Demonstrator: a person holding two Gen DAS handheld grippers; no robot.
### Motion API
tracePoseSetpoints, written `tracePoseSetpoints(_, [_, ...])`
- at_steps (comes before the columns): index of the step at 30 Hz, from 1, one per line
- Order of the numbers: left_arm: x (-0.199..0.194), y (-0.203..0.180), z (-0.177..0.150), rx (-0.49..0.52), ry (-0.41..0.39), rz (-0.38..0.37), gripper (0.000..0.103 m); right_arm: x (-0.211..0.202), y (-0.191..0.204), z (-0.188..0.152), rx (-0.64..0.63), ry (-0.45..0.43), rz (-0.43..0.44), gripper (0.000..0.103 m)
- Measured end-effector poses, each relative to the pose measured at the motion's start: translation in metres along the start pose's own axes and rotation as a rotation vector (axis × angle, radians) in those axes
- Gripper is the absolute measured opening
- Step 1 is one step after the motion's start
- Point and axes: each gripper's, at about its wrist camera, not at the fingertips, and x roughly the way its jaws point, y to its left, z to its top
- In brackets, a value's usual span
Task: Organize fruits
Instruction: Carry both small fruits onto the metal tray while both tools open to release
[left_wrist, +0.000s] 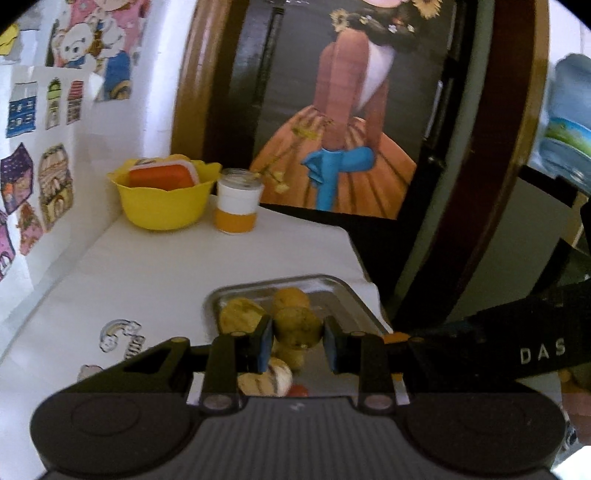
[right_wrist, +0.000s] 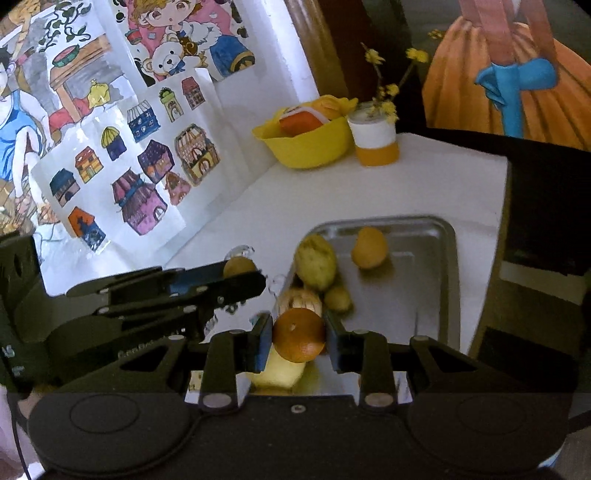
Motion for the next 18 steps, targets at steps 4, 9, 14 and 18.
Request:
tracePoseSetpoints(4, [-0.002,-0.013,-0.008,0.025,0.025,-0.033,0.031,-0.007,-0.007,-0.021,0.019,-0.001,-0.006,0.033])
tracePoseSetpoints(9, [0.003,-0.024,-0.018,0.043,0.062,-0.057,0.031,-0.006,-0.018,-0.044,0.047,0.003,-0.004,0.033])
tracePoseSetpoints(14, [0.015,-0.031,-0.025,0.058,0.104,-0.068,0.031,0.0,-0.029,-0.064,0.048,0.001,-0.012,0.033])
tracePoseSetpoints(18, [0.026,-0.036,-0.031,0.077,0.146,-0.081,0.031,0.002,-0.028,-0.076,0.003,-0.026,-0.029,0.033])
